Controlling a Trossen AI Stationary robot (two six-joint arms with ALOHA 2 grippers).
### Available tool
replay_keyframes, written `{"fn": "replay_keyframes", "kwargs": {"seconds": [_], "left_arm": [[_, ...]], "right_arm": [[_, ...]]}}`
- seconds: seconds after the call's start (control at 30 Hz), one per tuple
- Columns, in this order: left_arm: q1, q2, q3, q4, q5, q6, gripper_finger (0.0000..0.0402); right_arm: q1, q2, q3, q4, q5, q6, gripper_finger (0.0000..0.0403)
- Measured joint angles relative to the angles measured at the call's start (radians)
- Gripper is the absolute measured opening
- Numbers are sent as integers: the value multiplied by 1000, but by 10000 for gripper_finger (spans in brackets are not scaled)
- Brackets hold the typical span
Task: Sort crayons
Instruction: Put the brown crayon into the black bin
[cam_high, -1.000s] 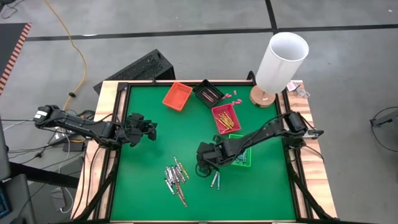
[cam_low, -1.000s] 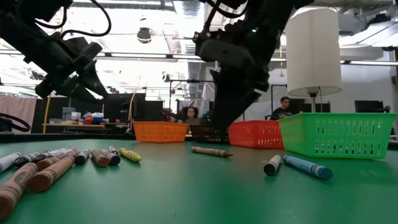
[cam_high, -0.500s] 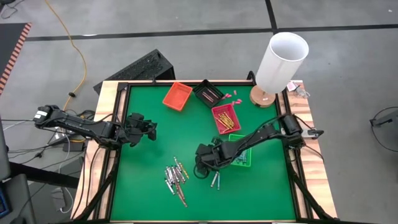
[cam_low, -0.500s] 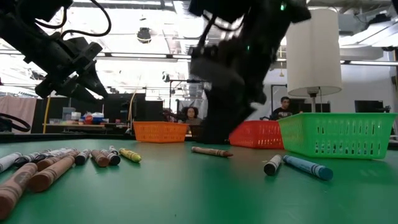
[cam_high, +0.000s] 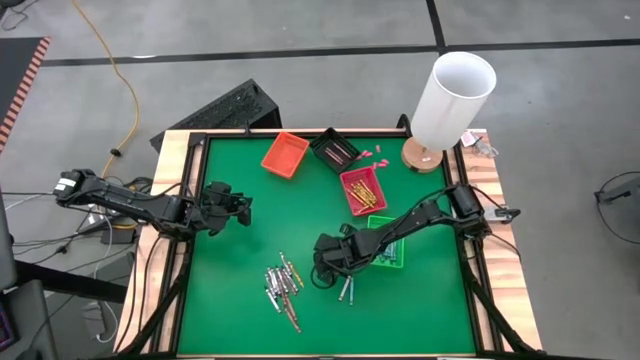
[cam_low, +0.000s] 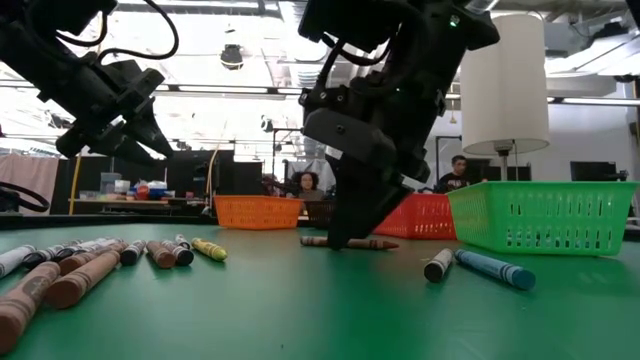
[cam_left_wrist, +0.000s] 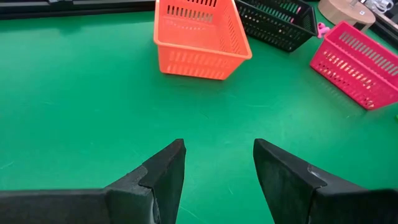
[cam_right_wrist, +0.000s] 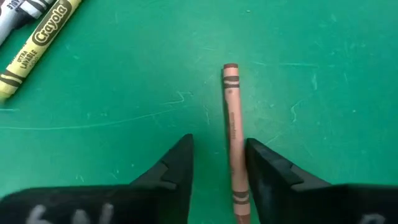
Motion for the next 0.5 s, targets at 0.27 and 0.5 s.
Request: {"fn": "replay_keyframes", "kwargs": {"seconds": [0.27, 0.5], "left_arm": [[0, 0, 0, 0, 0, -1, 180], [0, 0, 0, 1, 0, -2, 180]], "right_arm": [[-1, 0, 0, -8, 0, 0, 40], [-1, 0, 0, -9, 0, -3, 7]]}}
